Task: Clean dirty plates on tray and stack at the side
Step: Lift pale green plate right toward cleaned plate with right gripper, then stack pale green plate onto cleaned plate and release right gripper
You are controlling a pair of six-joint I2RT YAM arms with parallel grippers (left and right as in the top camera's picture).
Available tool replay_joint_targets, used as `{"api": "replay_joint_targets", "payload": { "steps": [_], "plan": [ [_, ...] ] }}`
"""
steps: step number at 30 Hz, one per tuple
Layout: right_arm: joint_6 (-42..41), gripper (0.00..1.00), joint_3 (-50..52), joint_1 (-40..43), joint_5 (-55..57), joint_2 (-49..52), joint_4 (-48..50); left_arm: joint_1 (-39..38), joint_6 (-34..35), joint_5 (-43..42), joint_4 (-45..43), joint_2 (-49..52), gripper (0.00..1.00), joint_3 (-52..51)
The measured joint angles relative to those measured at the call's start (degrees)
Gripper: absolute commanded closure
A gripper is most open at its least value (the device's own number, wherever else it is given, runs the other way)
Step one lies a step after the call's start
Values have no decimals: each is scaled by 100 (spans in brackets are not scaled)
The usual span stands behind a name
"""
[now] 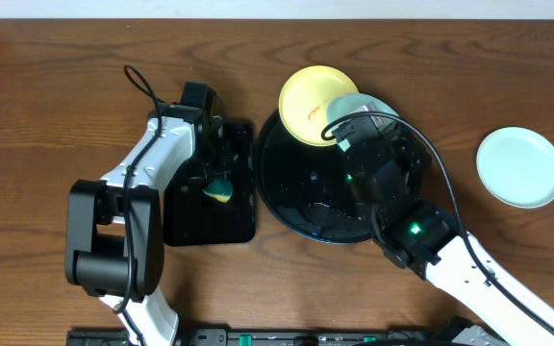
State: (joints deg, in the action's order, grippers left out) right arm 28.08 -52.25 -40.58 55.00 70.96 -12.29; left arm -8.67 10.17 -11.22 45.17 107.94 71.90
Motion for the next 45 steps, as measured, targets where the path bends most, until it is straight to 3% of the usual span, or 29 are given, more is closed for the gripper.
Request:
{"api": "replay_joint_targets", "payload": {
  "steps": [10, 16, 29, 35, 45],
  "plan": [
    [-81, 99, 0, 55, 50, 0, 92, 0, 0, 0, 0, 0, 93, 0],
    [-1639, 99, -20, 1049, -420, 0, -610, 0, 0, 0, 2, 0, 93, 0],
    [-5967, 99, -22, 4924, -2774, 442, -2236, 0, 0, 0, 0, 0, 93, -4],
    [-7187, 99, -22, 6159, -3764, 815, -2260, 0, 0, 0, 0, 0, 92, -4],
    [-8518, 99, 17, 7187, -4144, 997, -2140, 0, 0, 0, 7, 0, 93, -4]
  ]
}}
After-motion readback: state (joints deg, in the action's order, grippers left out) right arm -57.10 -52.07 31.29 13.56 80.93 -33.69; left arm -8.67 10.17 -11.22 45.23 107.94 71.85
